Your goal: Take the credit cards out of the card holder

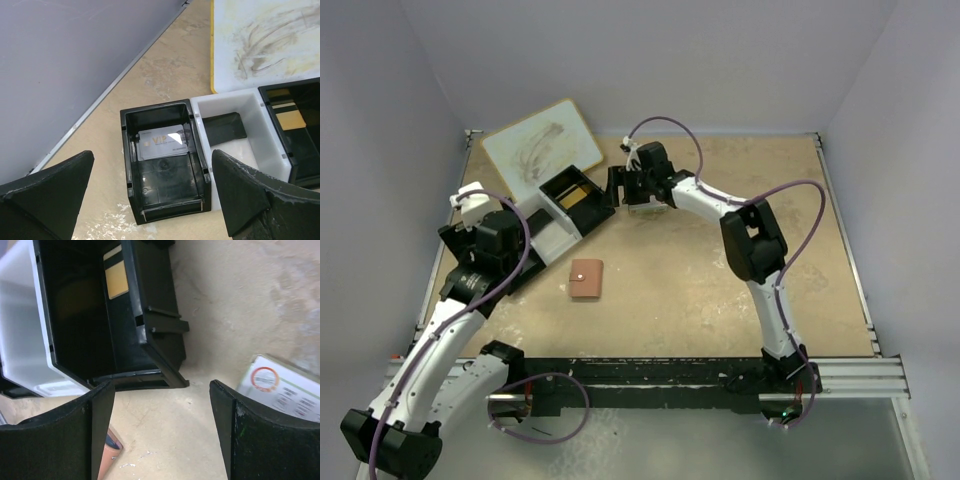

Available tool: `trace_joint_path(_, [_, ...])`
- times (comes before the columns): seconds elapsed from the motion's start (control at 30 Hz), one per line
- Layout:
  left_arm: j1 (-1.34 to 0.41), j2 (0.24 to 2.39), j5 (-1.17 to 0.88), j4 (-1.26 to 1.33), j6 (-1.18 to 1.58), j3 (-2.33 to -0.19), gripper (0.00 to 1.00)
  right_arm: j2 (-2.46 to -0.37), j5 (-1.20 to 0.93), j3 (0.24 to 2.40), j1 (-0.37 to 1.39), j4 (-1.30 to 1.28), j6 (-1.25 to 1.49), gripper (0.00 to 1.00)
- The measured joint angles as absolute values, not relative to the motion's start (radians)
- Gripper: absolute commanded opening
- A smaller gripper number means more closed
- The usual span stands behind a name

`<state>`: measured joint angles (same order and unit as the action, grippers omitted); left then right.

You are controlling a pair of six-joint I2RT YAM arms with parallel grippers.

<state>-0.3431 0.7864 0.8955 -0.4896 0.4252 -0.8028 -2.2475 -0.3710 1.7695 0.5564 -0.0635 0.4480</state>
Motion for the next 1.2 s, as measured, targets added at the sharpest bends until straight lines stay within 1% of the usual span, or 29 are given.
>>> trace_joint_path(0.2, [-0.343, 0.815, 0.918, -0.505, 0.426, -0.803, 1.00, -2.301, -0.273, 1.798, 0.589, -0.101, 0.411, 0.79])
trace_joint_path(0.37, [-0.343, 0.813, 0.920, -0.505, 0.426, -0.803, 1.00, -2.297, -0.167, 1.785, 0.554, -0.127, 0.372, 0.80])
trace_joint_path(0.5, [-0.343, 0.815, 0.920, -0.505, 0.426, -0.803, 1.00, -2.270, -0.112, 1.746, 0.476, -0.131, 0.336, 0.81])
trace_joint_path(0.67, [-0.343, 0.818, 0.920, -0.510, 0.426, -0.803, 1.00, -2.255, -0.101, 1.742, 0.348, -0.139, 0.284, 0.82])
trace_joint_path(0.8, [-0.343, 0.826, 0.923, -0.515, 0.435, -0.803, 0.99, -2.228, -0.118, 1.742, 0.313, -0.144, 0.234, 0.82])
trace_joint_path(0.93, [-0.343, 0.847, 0.937, -0.525, 0.454, -0.803, 0.98, -2.132, -0.163, 1.677, 0.380, -0.073, 0.198, 0.80])
trace_joint_path(1.0, [-0.343, 0.859, 0.954, -0.542, 0.467, -0.804, 0.98, -2.082, -0.173, 1.654, 0.427, -0.034, 0.179, 0.76])
trace_joint_path(1.1, [-0.343, 0.854, 0.990, -0.565, 0.488, -0.806, 0.97, -2.040, -0.178, 1.649, 0.559, 0.056, 0.165, 0.72])
trace_joint_path(1.2, [-0.343, 0.804, 1.016, -0.567, 0.497, -0.805, 0.97, -2.042, -0.199, 1.658, 0.648, 0.110, 0.165, 0.71])
